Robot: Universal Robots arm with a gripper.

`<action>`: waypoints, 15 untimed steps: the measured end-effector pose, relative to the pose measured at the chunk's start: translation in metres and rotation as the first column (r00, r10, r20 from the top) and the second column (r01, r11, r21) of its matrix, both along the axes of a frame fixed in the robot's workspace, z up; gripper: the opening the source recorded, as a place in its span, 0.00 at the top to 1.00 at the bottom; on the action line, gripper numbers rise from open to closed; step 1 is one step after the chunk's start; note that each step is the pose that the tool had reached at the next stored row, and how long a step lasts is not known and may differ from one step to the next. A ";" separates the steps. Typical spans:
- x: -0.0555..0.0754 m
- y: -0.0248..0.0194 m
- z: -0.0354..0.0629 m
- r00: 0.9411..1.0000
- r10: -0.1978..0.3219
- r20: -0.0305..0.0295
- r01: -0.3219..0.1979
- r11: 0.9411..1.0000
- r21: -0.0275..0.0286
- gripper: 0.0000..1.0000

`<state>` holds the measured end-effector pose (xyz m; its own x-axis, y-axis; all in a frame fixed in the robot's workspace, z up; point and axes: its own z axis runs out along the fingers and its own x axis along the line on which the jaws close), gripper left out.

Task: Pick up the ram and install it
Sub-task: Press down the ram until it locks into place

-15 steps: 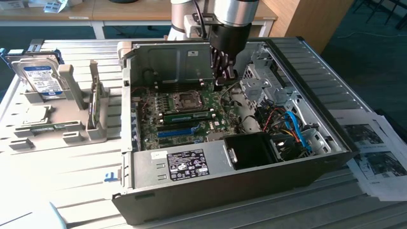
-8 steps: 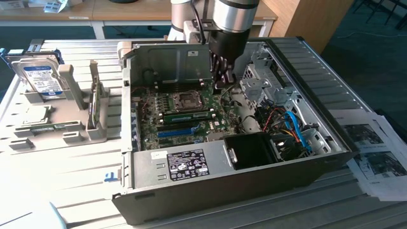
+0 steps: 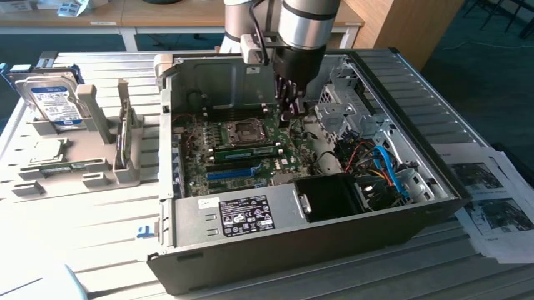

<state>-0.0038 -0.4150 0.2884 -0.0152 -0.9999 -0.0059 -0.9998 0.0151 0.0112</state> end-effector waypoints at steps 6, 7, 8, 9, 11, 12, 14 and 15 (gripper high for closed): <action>0.000 0.0000 -0.0075 1.000 0.000 0.000 0.000 1.000 0.000 0.90; 0.000 0.0000 -0.0089 1.000 0.000 0.000 0.000 1.000 0.000 0.90; 0.000 0.0000 -0.0102 1.000 0.000 0.000 0.000 1.000 0.000 0.90; 0.000 0.0000 -0.0115 1.000 0.000 0.000 0.000 1.000 0.000 0.90; 0.000 0.0000 -0.0138 1.000 0.000 0.000 0.000 1.000 0.000 0.90; 0.000 0.0000 -0.0150 1.000 0.000 0.000 0.000 1.000 0.000 0.90; 0.000 0.0000 -0.0174 1.000 0.000 0.000 0.000 1.000 0.000 0.90; 0.000 0.0000 -0.0185 1.000 0.000 0.000 0.000 1.000 0.000 0.90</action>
<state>-0.0038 -0.4150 0.2700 -0.0152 -0.9999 -0.0059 -0.9998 0.0151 0.0112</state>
